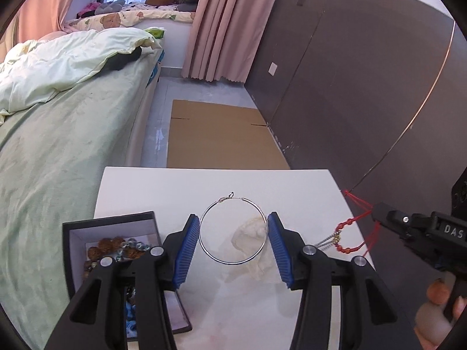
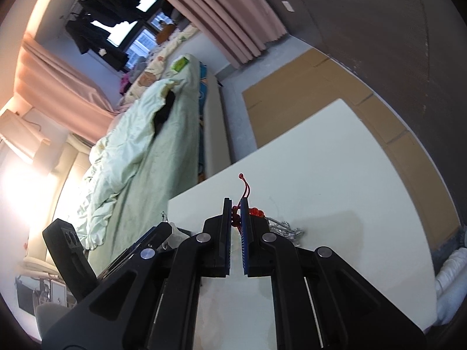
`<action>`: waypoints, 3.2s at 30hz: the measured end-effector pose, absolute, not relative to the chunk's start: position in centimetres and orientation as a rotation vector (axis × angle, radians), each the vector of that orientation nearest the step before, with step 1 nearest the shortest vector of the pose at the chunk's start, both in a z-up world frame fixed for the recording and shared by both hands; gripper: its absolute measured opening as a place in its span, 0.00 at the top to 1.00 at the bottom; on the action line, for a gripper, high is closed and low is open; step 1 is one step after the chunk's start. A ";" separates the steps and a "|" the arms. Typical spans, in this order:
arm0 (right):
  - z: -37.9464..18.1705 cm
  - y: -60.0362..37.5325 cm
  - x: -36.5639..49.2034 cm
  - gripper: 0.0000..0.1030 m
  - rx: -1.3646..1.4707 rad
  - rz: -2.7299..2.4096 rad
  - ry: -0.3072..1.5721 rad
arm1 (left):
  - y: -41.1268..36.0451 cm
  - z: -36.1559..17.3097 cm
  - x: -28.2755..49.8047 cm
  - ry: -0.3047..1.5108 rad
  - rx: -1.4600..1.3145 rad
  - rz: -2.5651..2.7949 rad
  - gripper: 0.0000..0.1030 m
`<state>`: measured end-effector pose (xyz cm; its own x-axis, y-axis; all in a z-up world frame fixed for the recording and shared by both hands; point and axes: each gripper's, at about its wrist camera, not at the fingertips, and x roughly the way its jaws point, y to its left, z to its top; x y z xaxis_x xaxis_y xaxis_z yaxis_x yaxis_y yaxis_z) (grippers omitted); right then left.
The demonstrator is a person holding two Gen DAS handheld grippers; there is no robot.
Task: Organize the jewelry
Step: 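Grasp the hoop and pouch with the left gripper while the right carries the red bracelet to the box, then release the pouch and red bracelet into the black box with both grippers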
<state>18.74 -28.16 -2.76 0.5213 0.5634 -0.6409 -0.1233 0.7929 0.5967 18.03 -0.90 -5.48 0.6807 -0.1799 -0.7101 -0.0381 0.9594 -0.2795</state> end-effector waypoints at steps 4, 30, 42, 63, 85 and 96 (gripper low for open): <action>-2.1 -27.1 18.1 0.93 0.520 0.474 0.913 | 0.0 -4.8 17.0 0.809 -0.294 -0.075 0.55; 4.5 -23.1 13.4 0.93 0.551 0.635 0.640 | 7.5 -0.9 11.0 0.705 -0.355 0.010 0.55; 8.2 -21.7 11.8 0.93 0.516 0.690 0.568 | 6.4 -3.3 12.5 0.803 -0.296 0.012 0.19; 11.6 -12.3 9.8 0.93 0.340 0.783 0.604 | 14.7 -0.7 9.5 0.677 -0.510 0.132 0.15; 1.0 -17.0 14.5 0.32 0.249 0.596 0.904 | 10.6 -1.9 11.6 0.719 -0.470 0.116 0.13; -1.9 -21.7 15.9 0.32 0.218 0.502 1.011 | 2.1 -3.0 13.7 0.772 -0.301 -0.043 0.23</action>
<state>15.86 -21.73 -1.90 0.4302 0.4974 -0.7533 -0.3003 0.8659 0.4002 13.69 2.05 -2.98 0.7181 -0.1477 -0.6801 -0.0718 0.9563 -0.2835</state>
